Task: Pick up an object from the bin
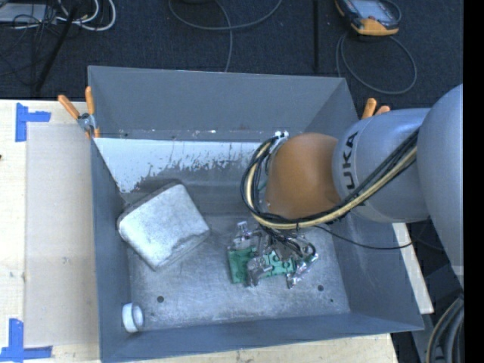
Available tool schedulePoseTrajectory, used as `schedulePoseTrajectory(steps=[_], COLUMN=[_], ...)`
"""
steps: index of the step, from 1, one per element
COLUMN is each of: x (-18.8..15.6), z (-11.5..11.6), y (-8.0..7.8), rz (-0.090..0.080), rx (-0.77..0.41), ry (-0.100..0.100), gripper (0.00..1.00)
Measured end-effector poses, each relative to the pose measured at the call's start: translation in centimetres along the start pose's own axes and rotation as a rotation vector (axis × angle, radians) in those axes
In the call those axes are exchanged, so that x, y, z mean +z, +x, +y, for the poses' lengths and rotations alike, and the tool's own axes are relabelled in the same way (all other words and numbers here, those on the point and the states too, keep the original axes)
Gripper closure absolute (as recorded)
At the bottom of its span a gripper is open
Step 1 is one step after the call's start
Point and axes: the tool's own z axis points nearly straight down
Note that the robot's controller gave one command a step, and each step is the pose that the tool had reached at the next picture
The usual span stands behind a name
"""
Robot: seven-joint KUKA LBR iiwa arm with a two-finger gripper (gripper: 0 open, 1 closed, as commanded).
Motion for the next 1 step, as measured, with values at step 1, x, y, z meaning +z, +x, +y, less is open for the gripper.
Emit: schedulePoseTrajectory(steps=[1], x=[-13.00], z=[-0.94], y=[3.02], rz=[-0.015], rx=[-0.044], ry=[0.006], gripper=[1.00])
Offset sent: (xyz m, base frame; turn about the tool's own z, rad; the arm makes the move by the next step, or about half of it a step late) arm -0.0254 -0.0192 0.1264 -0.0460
